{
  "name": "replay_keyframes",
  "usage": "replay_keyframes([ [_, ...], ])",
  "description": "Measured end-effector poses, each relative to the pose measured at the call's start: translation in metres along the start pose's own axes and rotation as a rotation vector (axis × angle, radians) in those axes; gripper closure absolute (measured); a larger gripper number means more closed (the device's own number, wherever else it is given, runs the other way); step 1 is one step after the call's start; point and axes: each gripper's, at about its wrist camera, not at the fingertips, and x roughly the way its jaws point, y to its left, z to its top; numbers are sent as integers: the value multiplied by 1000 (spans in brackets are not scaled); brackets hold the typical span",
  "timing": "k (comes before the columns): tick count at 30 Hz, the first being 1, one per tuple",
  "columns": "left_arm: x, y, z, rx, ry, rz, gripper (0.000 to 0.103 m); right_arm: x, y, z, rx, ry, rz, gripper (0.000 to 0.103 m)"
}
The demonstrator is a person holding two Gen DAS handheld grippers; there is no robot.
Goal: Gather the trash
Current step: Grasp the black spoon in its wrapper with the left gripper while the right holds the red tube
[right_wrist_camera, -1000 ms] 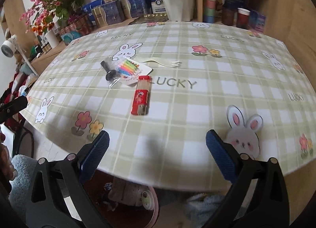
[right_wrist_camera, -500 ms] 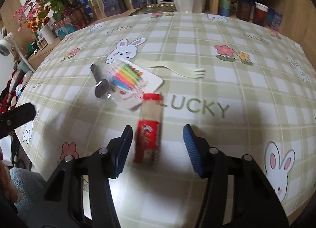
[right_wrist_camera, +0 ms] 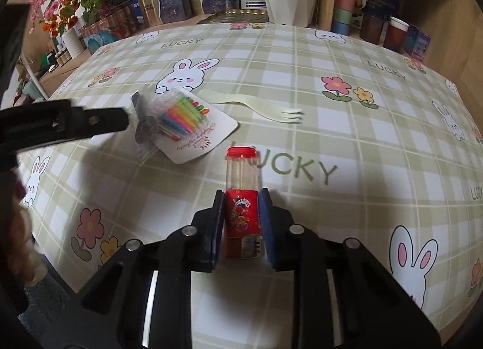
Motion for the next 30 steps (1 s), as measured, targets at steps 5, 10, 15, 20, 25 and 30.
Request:
replay_keyframes([
  [5,20,-9,8,1,20,43,33,0,-2,-2,-5,-8,1,77],
  [10,35,-16,8,76,31,106,32,0,-3,-3,-3,-13,5,77],
  [15,27,-5,-1,83,40,81,32,-1,-2,-5,-5,-16,4,77],
  [20,19,11,-5,61,46,74,32,-3,-2,-7,5,-16,5,77],
  [25,15,29,-4,43,49,90,32,-4,-2,-9,4,-22,7,77],
  [30,19,21,4,98,44,72,32,-4,-3,-9,0,-25,6,77],
])
